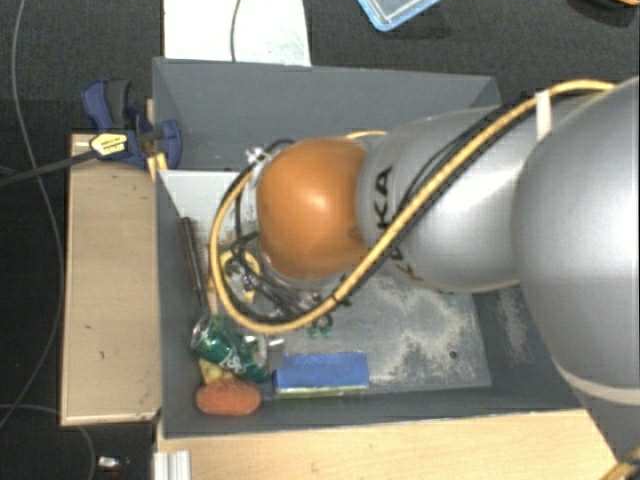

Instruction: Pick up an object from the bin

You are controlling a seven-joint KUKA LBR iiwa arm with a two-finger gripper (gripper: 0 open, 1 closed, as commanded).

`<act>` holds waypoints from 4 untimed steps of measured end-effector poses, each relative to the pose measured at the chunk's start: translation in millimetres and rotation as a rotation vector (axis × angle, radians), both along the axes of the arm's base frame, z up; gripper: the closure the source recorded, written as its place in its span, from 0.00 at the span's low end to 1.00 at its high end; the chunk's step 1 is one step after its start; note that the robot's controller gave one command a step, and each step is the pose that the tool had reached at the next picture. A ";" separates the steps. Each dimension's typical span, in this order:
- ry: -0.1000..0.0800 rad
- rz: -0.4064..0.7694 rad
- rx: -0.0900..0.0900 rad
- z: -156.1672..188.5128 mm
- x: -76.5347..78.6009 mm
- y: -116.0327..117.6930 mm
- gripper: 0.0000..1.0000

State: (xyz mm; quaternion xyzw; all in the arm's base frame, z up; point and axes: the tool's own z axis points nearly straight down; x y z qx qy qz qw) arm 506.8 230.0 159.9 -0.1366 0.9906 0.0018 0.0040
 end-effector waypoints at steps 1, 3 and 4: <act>0.002 0.079 -0.004 -26.2 -20.7 18.5 0.00; -0.025 -0.084 0.010 -95.4 -12.9 24.1 1.00; -0.025 -0.087 0.010 -94.2 -13.4 23.8 1.00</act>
Offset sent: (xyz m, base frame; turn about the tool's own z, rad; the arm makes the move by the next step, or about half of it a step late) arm -0.0246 0.0225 -0.0899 0.0732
